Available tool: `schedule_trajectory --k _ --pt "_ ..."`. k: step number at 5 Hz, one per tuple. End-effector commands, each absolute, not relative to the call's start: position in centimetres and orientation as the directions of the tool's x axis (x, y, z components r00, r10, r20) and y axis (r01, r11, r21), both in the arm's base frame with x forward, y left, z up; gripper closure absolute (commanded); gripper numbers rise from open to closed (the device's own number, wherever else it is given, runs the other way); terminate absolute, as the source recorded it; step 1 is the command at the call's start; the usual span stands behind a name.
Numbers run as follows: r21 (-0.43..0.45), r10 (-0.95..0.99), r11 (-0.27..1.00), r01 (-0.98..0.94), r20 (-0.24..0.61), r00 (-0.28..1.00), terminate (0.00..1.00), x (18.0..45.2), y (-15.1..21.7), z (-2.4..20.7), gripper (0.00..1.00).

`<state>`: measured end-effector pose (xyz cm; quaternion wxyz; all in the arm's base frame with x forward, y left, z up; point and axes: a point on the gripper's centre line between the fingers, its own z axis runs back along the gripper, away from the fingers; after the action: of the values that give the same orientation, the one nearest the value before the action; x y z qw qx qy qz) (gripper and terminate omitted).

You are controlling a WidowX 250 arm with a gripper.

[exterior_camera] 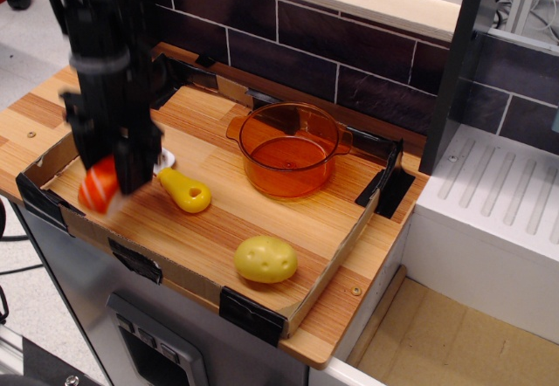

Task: Put sushi in pot

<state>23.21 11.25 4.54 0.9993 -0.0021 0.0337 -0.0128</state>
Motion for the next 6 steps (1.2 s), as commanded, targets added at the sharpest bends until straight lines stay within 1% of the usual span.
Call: schedule_trajectory --k 1,2,3,4,5,6 --pt "-0.030 0.099 0.995 -0.099 -0.004 0.995 0.00 27.6 9.2 9.7 1.00" --pt "-0.026 0.160 0.987 -0.159 0.045 0.986 0.00 29.7 7.3 10.1 1.00" --pt "0.004 0.204 0.979 -0.204 0.059 0.977 0.00 31.7 5.2 9.2 1.00" --pt "0.021 0.218 0.975 -0.220 0.055 0.974 0.00 33.1 3.5 8.2 1.00" --pt "0.018 0.235 0.972 -0.236 0.025 0.972 0.00 34.5 2.1 7.0 1.00" --pt "0.026 0.222 0.975 -0.222 0.011 0.975 0.00 34.7 0.9 6.3 1.00"
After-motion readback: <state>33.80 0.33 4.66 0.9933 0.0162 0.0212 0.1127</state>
